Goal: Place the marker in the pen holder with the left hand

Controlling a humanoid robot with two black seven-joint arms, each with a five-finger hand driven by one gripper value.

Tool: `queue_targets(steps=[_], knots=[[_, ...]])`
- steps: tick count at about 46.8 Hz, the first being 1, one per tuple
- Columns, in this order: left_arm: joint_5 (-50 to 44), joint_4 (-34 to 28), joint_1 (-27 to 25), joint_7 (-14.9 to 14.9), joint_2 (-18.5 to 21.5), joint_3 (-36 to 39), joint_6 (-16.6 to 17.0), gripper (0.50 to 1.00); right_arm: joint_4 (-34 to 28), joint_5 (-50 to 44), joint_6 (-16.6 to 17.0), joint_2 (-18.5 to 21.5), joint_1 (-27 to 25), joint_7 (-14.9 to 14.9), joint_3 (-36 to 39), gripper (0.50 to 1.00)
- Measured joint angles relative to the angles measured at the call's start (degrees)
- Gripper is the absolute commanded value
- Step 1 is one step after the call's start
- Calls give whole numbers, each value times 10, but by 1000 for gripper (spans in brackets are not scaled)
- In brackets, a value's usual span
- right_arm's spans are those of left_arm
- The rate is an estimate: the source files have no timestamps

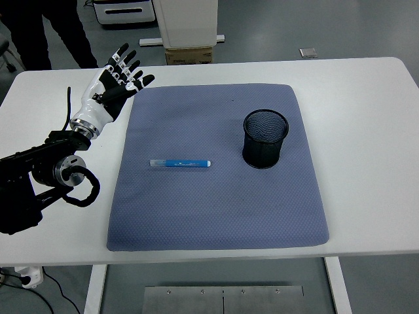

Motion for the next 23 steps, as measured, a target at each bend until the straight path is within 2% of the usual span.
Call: queue_targets(steps=[23], knots=[[0,0,-14,0,1,27,0,1000,0,0,0,0,0,0,0,1000]])
